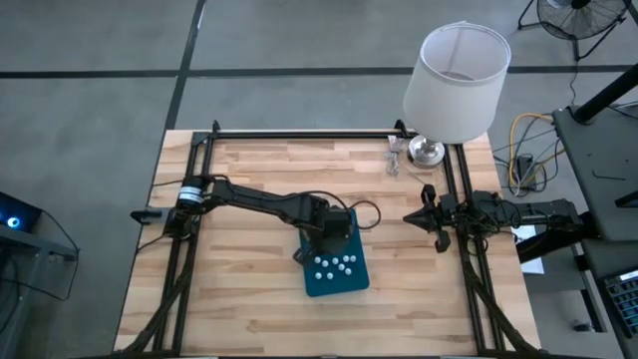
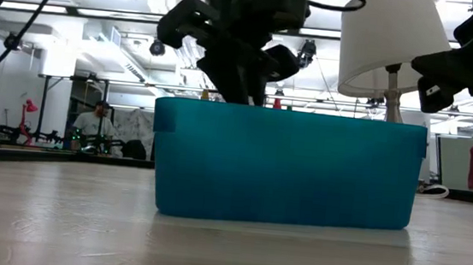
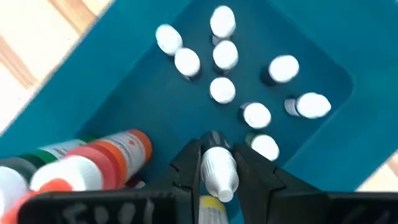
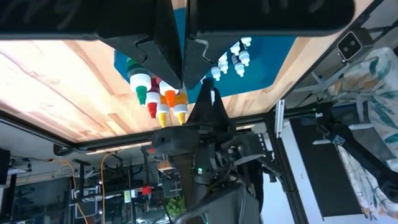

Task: Pick & Place food coloring
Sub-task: Put the small black food coloring bottle into the blue bin

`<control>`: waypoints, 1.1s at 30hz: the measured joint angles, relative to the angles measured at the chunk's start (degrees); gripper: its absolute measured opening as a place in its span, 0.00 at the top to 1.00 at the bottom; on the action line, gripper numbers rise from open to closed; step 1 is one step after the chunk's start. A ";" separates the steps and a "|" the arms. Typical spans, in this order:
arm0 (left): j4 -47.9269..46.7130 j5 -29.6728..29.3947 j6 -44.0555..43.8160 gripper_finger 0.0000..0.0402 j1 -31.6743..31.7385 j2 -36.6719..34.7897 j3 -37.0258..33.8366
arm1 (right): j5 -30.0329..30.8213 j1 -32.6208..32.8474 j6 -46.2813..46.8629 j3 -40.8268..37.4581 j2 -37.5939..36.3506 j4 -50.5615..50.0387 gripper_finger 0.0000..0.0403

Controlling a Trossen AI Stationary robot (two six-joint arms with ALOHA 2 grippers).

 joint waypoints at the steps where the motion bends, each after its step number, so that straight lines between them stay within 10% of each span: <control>1: 0.73 -0.04 0.12 0.87 0.02 0.00 -0.04 | -0.01 0.02 0.00 0.01 0.00 0.00 0.98; 33: -1.35 -0.34 3.15 0.87 -0.22 5.60 2.47 | -0.01 0.00 0.00 0.00 0.00 -0.01 0.98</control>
